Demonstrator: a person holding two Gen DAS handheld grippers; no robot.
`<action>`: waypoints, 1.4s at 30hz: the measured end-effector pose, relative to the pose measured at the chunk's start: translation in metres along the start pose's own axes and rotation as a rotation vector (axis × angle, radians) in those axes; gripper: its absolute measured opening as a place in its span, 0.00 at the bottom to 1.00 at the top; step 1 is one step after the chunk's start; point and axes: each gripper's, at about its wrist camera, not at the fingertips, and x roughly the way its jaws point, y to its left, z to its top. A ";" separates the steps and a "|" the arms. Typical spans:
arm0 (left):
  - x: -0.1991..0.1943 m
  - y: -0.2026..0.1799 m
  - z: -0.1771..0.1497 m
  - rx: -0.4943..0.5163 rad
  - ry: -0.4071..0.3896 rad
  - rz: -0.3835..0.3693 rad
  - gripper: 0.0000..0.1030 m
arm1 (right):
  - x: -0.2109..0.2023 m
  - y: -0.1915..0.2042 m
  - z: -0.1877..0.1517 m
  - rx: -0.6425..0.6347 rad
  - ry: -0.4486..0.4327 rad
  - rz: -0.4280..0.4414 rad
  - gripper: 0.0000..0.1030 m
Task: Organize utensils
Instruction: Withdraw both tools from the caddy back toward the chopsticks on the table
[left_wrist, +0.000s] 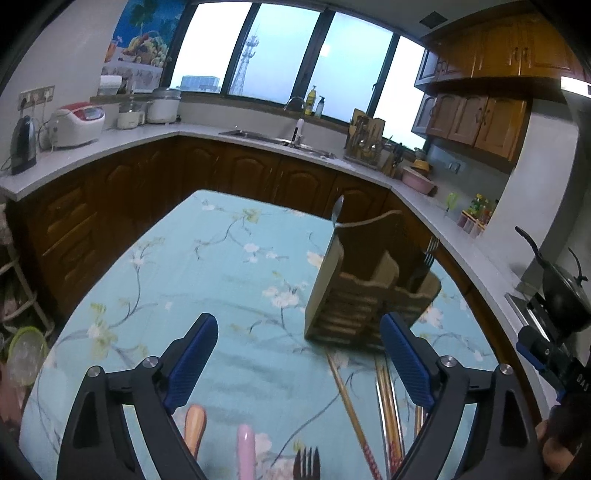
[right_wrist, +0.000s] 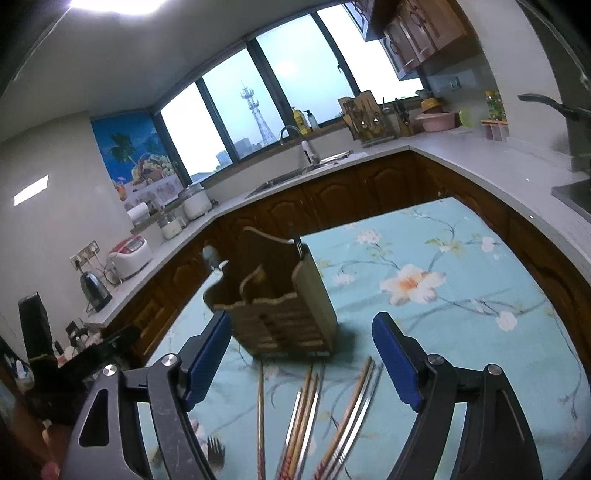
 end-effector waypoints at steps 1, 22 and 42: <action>-0.002 0.001 -0.003 -0.001 0.008 0.004 0.88 | -0.003 -0.001 -0.004 -0.005 0.006 -0.006 0.79; -0.010 -0.007 -0.034 0.009 0.117 0.017 0.88 | -0.022 -0.022 -0.058 0.005 0.080 -0.138 0.88; 0.052 -0.027 -0.027 0.052 0.250 0.059 0.88 | 0.006 -0.037 -0.062 0.017 0.145 -0.198 0.93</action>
